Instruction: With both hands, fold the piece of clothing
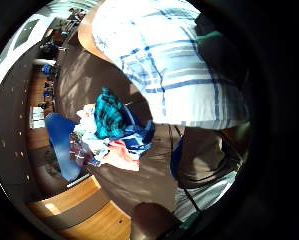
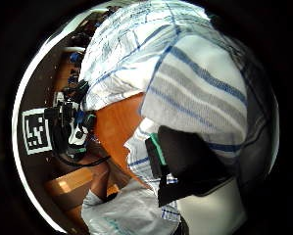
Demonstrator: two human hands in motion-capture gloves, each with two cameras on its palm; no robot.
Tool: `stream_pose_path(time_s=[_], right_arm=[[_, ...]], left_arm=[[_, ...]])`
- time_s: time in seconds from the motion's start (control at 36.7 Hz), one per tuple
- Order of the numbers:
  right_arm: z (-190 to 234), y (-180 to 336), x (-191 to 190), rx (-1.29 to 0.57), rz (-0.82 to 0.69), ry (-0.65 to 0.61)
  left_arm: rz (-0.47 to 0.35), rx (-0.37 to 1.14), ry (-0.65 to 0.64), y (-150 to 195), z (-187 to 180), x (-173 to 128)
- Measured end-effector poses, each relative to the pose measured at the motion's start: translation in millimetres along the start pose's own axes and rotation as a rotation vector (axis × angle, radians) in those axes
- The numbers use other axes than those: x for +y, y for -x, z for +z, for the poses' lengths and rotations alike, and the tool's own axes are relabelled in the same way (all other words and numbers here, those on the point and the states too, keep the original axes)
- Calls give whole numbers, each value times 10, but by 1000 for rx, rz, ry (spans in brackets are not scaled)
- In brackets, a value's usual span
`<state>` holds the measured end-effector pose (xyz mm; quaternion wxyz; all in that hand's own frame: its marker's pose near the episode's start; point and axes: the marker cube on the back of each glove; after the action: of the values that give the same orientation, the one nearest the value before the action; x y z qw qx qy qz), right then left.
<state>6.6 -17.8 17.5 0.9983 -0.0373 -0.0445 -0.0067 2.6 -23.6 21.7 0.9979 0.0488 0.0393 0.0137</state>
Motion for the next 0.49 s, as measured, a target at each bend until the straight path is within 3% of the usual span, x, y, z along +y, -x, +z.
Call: stream_pose_path(time_s=[0.16, 0.3, 0.38, 0.49], right_arm=[[-62, -171, -227, 56, -12, -256], [-159, -183, -268, 107, -101, -440], [-307, -138, -54, 58, -161, -468], [-549, -190, 299, 30, -229, -365]], left_arm=[[-53, 39, -291, 45, 17, -160], [-21, 83, -439, -44, -204, -58], [24, 94, -491, -38, -407, 129], [123, 110, -508, 3, -722, 412]])
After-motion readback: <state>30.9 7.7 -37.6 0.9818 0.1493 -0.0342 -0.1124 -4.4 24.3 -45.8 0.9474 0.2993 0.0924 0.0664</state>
